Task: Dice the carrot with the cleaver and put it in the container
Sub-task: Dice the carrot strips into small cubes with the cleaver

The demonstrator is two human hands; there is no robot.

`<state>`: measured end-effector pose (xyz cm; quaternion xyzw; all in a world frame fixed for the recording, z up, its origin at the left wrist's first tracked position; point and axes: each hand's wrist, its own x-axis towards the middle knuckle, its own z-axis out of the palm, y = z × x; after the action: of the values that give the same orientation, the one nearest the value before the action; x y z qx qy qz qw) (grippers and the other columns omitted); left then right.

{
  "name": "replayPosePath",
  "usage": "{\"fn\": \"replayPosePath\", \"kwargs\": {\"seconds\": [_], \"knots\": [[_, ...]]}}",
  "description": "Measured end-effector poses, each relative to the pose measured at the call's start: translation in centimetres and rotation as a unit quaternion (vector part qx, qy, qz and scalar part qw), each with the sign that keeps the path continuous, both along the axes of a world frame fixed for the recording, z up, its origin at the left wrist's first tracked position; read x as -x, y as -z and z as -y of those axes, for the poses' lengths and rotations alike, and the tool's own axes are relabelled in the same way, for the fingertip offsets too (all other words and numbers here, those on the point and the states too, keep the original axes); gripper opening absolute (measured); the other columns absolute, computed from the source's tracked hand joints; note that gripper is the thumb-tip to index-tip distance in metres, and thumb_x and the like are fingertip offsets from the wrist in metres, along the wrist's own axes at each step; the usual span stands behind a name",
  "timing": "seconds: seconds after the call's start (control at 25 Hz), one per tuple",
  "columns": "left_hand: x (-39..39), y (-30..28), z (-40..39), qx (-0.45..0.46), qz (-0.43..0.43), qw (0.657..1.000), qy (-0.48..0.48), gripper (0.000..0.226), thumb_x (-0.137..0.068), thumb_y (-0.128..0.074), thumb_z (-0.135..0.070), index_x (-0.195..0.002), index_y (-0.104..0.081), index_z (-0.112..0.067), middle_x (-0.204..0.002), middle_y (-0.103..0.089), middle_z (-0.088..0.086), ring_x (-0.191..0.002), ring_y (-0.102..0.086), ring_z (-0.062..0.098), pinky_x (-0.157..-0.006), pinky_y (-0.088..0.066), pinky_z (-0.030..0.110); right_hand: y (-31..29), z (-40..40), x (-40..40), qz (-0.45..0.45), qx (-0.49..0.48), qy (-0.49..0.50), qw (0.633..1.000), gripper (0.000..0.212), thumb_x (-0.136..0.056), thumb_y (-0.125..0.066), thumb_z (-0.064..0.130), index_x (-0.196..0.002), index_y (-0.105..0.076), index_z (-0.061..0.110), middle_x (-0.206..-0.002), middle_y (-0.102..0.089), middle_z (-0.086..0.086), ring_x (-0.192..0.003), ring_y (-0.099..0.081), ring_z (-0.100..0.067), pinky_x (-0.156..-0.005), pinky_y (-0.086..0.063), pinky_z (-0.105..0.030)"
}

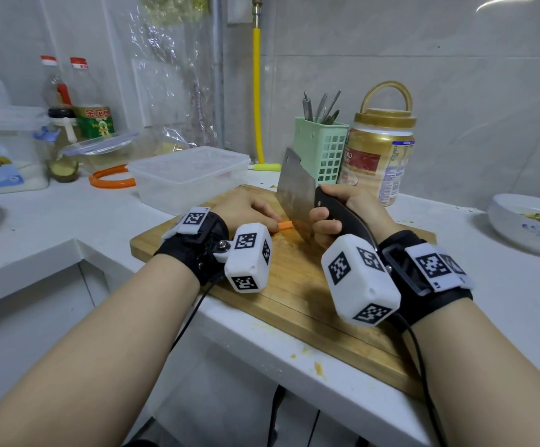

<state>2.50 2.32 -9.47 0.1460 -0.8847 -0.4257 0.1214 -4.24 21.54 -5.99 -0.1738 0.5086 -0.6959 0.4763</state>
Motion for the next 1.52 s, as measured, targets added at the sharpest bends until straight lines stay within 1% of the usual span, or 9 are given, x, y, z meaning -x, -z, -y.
{"fn": "replayPosePath", "kwargs": {"seconds": [0.24, 0.48, 0.64, 0.92, 1.08, 1.16, 1.28, 1.36, 1.52], "knots": [[0.2, 0.1, 0.2, 0.002, -0.001, 1.000, 0.011, 0.005, -0.078, -0.079, -0.020, -0.082, -0.079, -0.023, -0.084, -0.074, -0.006, -0.083, -0.064, 0.007, -0.080, -0.051, 0.028, 0.0, 0.1, -0.3, -0.005, 0.010, -0.005, 1.000, 0.031, -0.099, -0.036, 0.033, -0.077, -0.039, 0.011, -0.053, -0.040, 0.001, -0.030, -0.035, -0.010, -0.039, -0.025, -0.014], [0.1, -0.1, 0.0, 0.002, -0.010, 1.000, 0.017, 0.011, -0.080, -0.077, -0.017, -0.091, -0.079, -0.015, -0.070, -0.069, -0.016, -0.070, -0.060, -0.004, -0.064, -0.047, 0.012, 0.0, 0.4, -0.5, -0.023, -0.014, -0.001, 1.000, 0.028, -0.099, -0.038, 0.032, -0.079, -0.041, 0.012, -0.053, -0.041, -0.001, -0.030, -0.035, -0.011, -0.040, -0.025, -0.014], [0.1, 0.0, -0.1, -0.007, -0.009, 1.000, 0.017, 0.013, -0.081, -0.077, -0.015, -0.093, -0.078, -0.010, -0.080, -0.071, -0.008, -0.079, -0.062, 0.003, -0.074, -0.049, 0.019, -0.4, 0.6, -0.5, -0.036, -0.045, -0.004, 0.998, 0.027, -0.099, -0.039, 0.031, -0.082, -0.038, 0.010, -0.053, -0.042, -0.002, -0.030, -0.037, -0.012, -0.036, -0.030, -0.012], [-0.2, -0.2, -0.4, -0.022, -0.015, 0.999, 0.023, 0.006, -0.082, -0.075, -0.011, -0.087, -0.077, -0.014, -0.070, -0.070, -0.014, -0.071, -0.061, -0.002, -0.064, -0.048, 0.009, -0.5, 1.0, -0.7, -0.051, -0.074, -0.008, 0.996, 0.023, -0.100, -0.040, 0.032, -0.092, -0.039, 0.010, -0.054, -0.042, -0.002, -0.029, -0.037, -0.013, -0.034, -0.031, -0.014], [-0.1, -0.1, -0.3, -0.025, -0.015, 0.999, 0.023, 0.006, -0.082, -0.075, -0.012, -0.082, -0.076, -0.018, -0.074, -0.071, -0.009, -0.076, -0.062, 0.002, -0.072, -0.049, 0.017, -0.2, 1.3, -0.6, -0.053, -0.076, -0.010, 0.996, 0.023, -0.099, -0.041, 0.032, -0.093, -0.040, 0.010, -0.055, -0.042, -0.003, -0.030, -0.037, -0.013, -0.033, -0.032, -0.015], [-0.2, -0.2, -0.4, -0.022, -0.005, 1.000, 0.020, 0.006, -0.082, -0.075, -0.014, -0.080, -0.076, -0.019, -0.068, -0.069, -0.014, -0.071, -0.061, -0.001, -0.068, -0.049, 0.016, -0.2, 1.2, -0.5, -0.043, -0.066, -0.007, 0.997, 0.023, -0.099, -0.041, 0.031, -0.091, -0.041, 0.010, -0.054, -0.042, -0.002, -0.030, -0.037, -0.013, -0.034, -0.031, -0.014], [-0.2, -0.4, -0.6, -0.015, -0.012, 1.000, 0.017, 0.003, -0.082, -0.075, -0.009, -0.085, -0.073, -0.009, -0.056, -0.064, -0.022, -0.057, -0.057, -0.010, -0.055, -0.044, 0.008, -0.2, 0.7, -0.3, -0.031, -0.046, -0.006, 0.998, 0.026, -0.100, -0.038, 0.031, -0.084, -0.041, 0.010, -0.052, -0.042, -0.002, -0.029, -0.037, -0.012, -0.036, -0.029, -0.013], [-0.1, -0.3, -0.5, -0.008, -0.015, 1.000, 0.010, 0.009, -0.082, -0.075, -0.009, -0.089, -0.073, -0.004, -0.057, -0.064, -0.022, -0.056, -0.057, -0.011, -0.053, -0.043, 0.006, 0.0, 0.4, -0.3, -0.023, -0.039, -0.008, 0.999, 0.026, -0.100, -0.038, 0.031, -0.083, -0.039, 0.011, -0.051, -0.042, -0.001, -0.029, -0.037, -0.012, -0.038, -0.028, -0.013], [0.1, -0.1, -0.2, -0.006, -0.013, 1.000, -0.006, 0.012, -0.080, -0.078, -0.013, -0.088, -0.075, -0.005, -0.067, -0.067, -0.012, -0.057, -0.057, -0.009, -0.055, -0.045, 0.008, 0.1, 0.3, -0.3, -0.023, -0.026, -0.006, 0.999, 0.025, -0.100, -0.037, 0.031, -0.083, -0.039, 0.012, -0.050, -0.042, -0.001, -0.029, -0.037, -0.011, -0.040, -0.026, -0.014]]}}
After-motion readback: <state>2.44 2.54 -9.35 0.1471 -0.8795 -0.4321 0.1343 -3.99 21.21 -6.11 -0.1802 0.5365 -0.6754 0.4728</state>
